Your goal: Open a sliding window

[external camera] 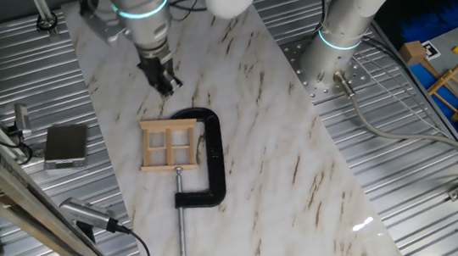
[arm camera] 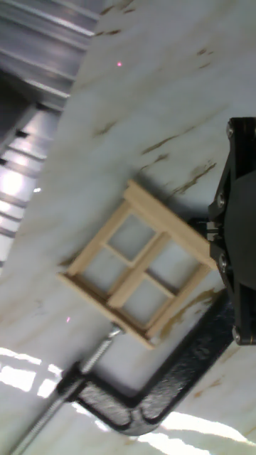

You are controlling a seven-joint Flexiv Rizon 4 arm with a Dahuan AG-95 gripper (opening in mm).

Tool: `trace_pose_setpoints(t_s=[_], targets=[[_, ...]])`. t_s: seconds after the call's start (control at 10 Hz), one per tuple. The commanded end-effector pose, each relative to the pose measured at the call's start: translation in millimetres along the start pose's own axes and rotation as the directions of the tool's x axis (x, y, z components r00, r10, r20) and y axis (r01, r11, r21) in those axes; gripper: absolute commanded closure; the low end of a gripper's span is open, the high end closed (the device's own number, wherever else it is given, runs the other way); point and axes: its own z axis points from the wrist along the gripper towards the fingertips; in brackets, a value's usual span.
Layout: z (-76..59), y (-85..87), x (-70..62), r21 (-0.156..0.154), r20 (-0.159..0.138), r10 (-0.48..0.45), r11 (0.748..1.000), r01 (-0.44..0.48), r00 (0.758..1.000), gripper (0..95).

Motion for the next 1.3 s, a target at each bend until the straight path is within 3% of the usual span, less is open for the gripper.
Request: trace_pose_setpoints(t_s=[0.1,0.6,1.3], targets=[[6.8,8.8,-20.4,0.004,0.002,0.015,1.000,-0.015,1.000,95.0],[22.9,28.7,-43.9,0.008,0.005,0.037,0.999,-0.037,0.999,95.0],[20.9,27.5,-40.0,0.008,0.004,0.008,1.000,-0.008,1.000,95.0]])
